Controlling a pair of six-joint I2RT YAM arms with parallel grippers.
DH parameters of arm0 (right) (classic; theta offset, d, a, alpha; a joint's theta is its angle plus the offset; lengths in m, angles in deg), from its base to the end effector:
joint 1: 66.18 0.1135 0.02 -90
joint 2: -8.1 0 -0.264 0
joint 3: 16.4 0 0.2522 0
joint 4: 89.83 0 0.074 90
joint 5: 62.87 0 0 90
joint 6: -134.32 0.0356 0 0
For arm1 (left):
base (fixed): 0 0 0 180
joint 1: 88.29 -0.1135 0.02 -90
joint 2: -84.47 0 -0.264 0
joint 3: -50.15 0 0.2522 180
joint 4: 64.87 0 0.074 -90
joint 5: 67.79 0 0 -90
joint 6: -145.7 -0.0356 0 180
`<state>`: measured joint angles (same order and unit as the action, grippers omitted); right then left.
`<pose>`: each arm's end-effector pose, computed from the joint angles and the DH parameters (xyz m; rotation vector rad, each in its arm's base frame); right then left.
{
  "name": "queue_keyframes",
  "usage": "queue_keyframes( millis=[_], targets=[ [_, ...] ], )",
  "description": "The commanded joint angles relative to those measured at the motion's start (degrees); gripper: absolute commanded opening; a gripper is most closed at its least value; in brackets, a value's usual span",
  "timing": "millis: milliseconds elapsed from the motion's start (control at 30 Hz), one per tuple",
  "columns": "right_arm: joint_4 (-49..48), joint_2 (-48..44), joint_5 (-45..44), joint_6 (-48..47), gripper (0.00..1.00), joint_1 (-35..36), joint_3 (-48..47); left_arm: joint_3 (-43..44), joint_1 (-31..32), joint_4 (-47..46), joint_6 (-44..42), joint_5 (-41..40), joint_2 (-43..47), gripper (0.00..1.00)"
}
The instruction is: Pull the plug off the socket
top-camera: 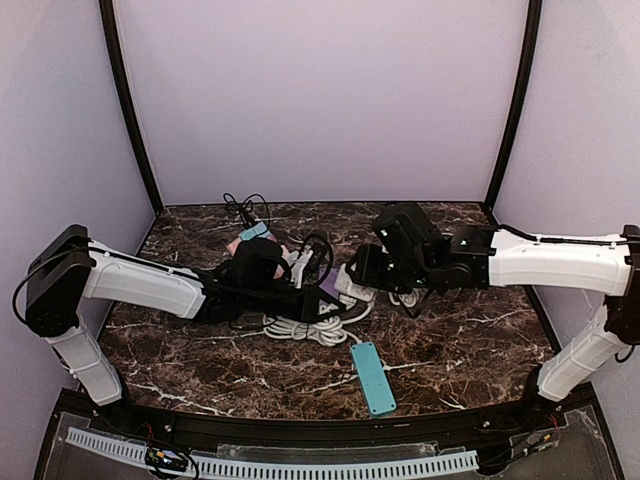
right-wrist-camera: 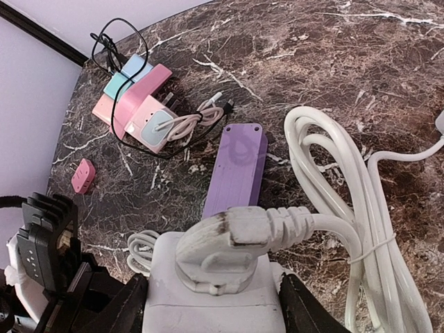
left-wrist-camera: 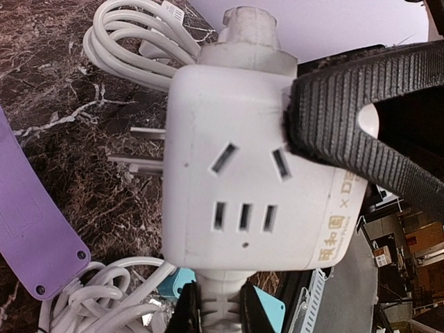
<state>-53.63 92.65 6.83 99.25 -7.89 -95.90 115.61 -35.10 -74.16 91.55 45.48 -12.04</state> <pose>0.1823 0.2716 0.2833 0.1198 2.3185 0.6474 0.2075 -0.3007 0.2062 0.6293 2.1092 -1.3557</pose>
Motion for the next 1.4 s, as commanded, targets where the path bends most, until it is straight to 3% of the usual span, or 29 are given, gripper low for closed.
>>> queue_keyframes(
  millis=[0,367,733,933,1133,1367],
  targets=[
    [1.1,-0.9,-12.5,-2.5,0.0,-2.2,-0.9,-3.2,0.3,4.0,1.0,0.5,3.2,0.01],
    [-17.3,-7.8,0.1,-16.4,0.0,-2.2,8.8,-2.5,-0.7,4.5,0.4,1.0,4.0,0.01],
    [-21.7,-12.0,5.0,-22.1,0.0,-2.2,12.9,-2.8,-2.3,4.8,0.1,1.8,4.9,0.01],
    [-19.5,-11.2,0.5,-18.3,0.0,-2.1,11.6,-2.8,-2.3,4.6,0.3,1.6,4.8,0.01],
    [-8.0,-6.4,-9.4,-7.9,0.0,-2.2,5.6,-2.7,-2.2,4.9,0.4,1.7,4.5,0.01],
    [-1.2,-1.5,-14.3,-6.7,0.0,-2.5,-0.9,-2.8,-2.1,4.6,1.0,2.2,4.7,0.01]
  ],
)
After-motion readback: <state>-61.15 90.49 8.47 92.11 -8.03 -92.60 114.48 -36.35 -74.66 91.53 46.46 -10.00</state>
